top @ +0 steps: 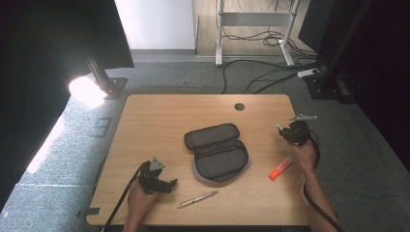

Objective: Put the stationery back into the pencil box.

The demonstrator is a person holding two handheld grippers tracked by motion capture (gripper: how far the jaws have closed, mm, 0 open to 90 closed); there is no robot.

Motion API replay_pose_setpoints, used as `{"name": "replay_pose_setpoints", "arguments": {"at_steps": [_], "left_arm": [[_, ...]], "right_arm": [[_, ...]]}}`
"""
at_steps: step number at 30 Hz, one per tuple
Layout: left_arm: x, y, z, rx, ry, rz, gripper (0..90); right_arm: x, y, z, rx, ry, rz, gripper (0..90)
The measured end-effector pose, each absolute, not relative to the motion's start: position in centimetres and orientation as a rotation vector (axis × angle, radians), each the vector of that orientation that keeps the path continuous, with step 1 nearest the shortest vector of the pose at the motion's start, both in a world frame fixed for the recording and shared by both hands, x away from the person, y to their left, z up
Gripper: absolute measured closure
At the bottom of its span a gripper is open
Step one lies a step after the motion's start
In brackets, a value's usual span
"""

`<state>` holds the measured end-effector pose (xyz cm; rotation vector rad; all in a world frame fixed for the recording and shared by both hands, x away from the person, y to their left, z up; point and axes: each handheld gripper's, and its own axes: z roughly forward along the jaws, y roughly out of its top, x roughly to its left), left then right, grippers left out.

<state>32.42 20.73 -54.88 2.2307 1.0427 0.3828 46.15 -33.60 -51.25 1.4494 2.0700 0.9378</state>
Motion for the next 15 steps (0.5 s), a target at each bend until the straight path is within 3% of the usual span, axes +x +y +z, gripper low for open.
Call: {"name": "replay_pose_setpoints", "arguments": {"at_steps": [15], "left_arm": [[32.4, 20.7, -54.9, 2.231, 1.043, 0.383, 0.0]], "right_arm": [[43.2, -31.6, -49.9, 1.350, 2.116, 1.035, 72.3]]}}
